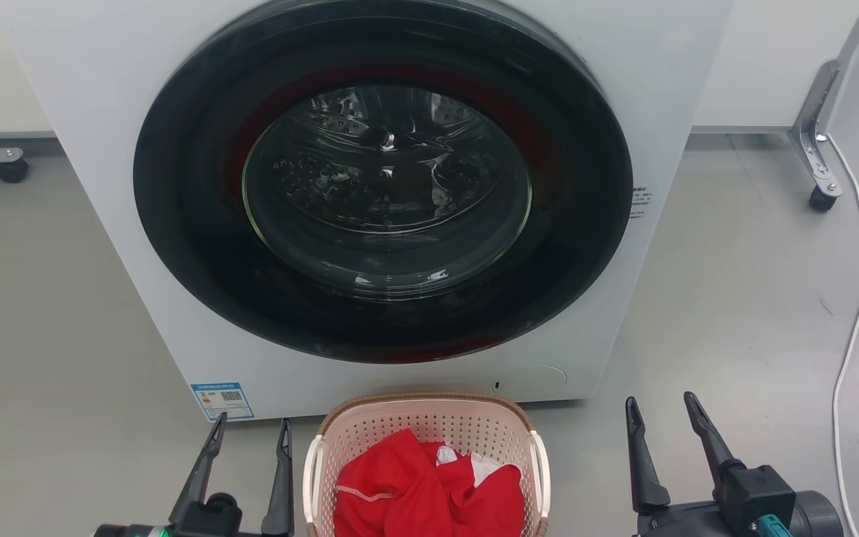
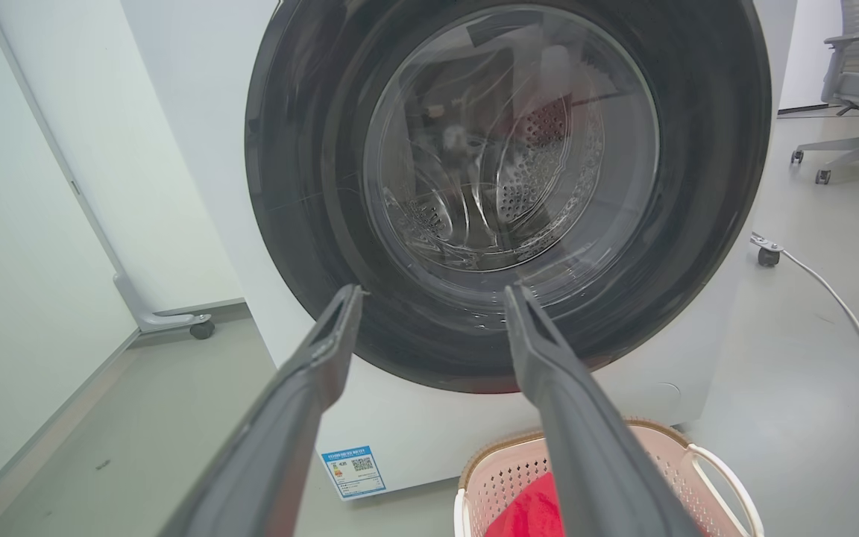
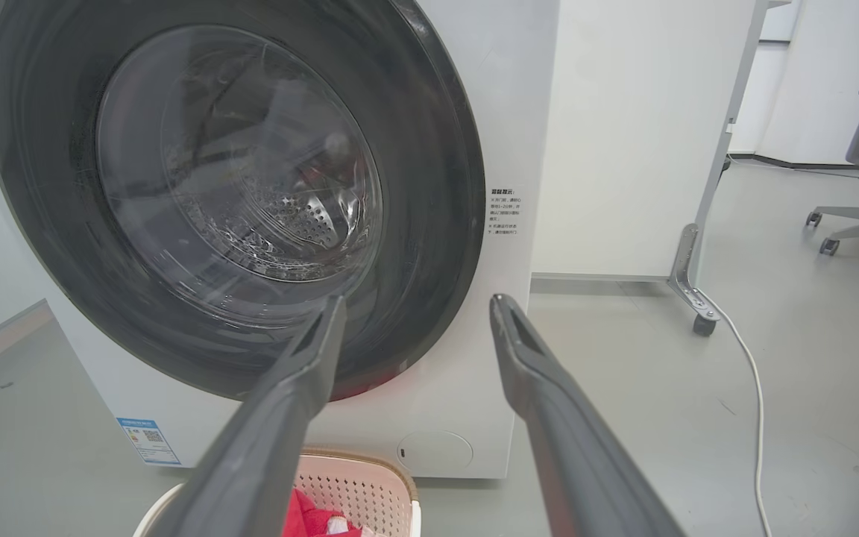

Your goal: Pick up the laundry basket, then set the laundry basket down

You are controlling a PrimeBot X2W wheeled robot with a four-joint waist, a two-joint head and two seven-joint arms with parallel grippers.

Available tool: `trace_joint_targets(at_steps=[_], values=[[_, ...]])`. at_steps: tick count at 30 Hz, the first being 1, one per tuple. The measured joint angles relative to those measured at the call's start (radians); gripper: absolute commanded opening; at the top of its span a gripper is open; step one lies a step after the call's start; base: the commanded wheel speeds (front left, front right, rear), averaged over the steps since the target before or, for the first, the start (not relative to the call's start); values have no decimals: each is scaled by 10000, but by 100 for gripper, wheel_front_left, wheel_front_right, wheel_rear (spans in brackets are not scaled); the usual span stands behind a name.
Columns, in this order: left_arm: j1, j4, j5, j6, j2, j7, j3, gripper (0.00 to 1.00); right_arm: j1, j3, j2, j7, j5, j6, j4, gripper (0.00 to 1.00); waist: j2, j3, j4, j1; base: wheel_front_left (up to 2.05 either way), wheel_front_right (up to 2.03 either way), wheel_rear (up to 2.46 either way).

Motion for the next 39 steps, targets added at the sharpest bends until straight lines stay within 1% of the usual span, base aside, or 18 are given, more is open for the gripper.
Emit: trace_joint_targets(at_steps=[19,24,28,31,35,39], values=[[3,-174,2,0,-52,0,56,100,6,-104,2,0,-2,0,-67,100,0,27,8,0,0,0,0],[78,-403,2,0,-54,0,67,100,5,-104,2,-2,-2,4,-178,100,-1,98,-2,0,0,0,0],[170,-575,2,0,-56,-2,67,100,-30,-81,2,-31,-6,35,-318,100,0,330,-21,0,0,0,0],[88,-587,0,-2,-58,-2,73,100,-288,-100,2,-42,-15,119,-351,100,0,622,-32,0,0,0,0],[-402,-533,-21,-12,-75,-2,69,100,-815,-240,-2,-44,2,198,-276,100,0,1099,-44,1,0,0,0],[-965,-247,-15,-13,-119,-2,59,100,-1285,-430,-29,-46,121,272,111,100,0,1632,-54,3,0,0,0]])
